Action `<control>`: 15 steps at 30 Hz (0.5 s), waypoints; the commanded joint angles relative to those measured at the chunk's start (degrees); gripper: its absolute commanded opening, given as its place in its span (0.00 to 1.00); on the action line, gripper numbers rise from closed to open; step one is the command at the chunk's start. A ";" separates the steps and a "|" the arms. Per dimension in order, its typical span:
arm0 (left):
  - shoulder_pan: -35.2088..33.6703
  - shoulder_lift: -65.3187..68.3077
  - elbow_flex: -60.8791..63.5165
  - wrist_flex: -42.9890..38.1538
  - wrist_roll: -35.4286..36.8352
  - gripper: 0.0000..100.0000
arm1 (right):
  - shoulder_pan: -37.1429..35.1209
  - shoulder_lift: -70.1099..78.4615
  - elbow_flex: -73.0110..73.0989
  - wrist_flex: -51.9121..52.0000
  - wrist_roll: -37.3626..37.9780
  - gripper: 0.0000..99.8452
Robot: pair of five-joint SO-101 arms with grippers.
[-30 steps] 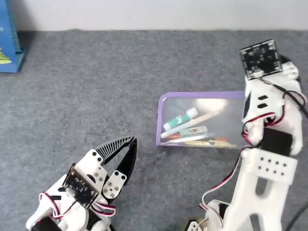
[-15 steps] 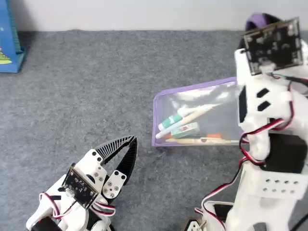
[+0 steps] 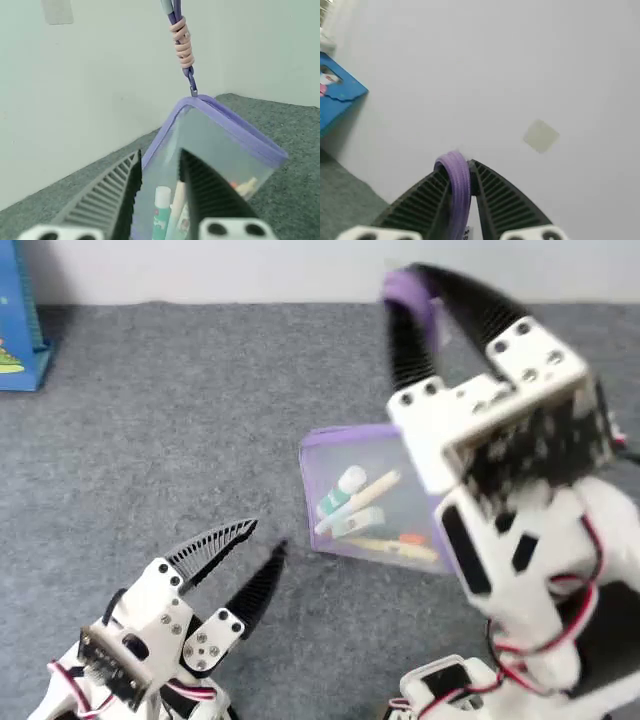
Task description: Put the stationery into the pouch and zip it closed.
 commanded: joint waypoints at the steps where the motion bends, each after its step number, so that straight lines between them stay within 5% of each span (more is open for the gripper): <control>1: -0.35 -0.70 -2.24 -1.32 -0.44 0.21 | -5.41 -0.04 -2.81 0.22 -0.35 0.01; 8: -11.16 -0.70 -2.15 -1.93 -2.73 0.26 | -17.36 -0.92 -2.99 0.04 -0.26 0.01; 15: -14.15 -0.70 4.00 -2.11 -6.77 0.27 | -18.59 -0.31 -2.99 0.13 -0.70 0.01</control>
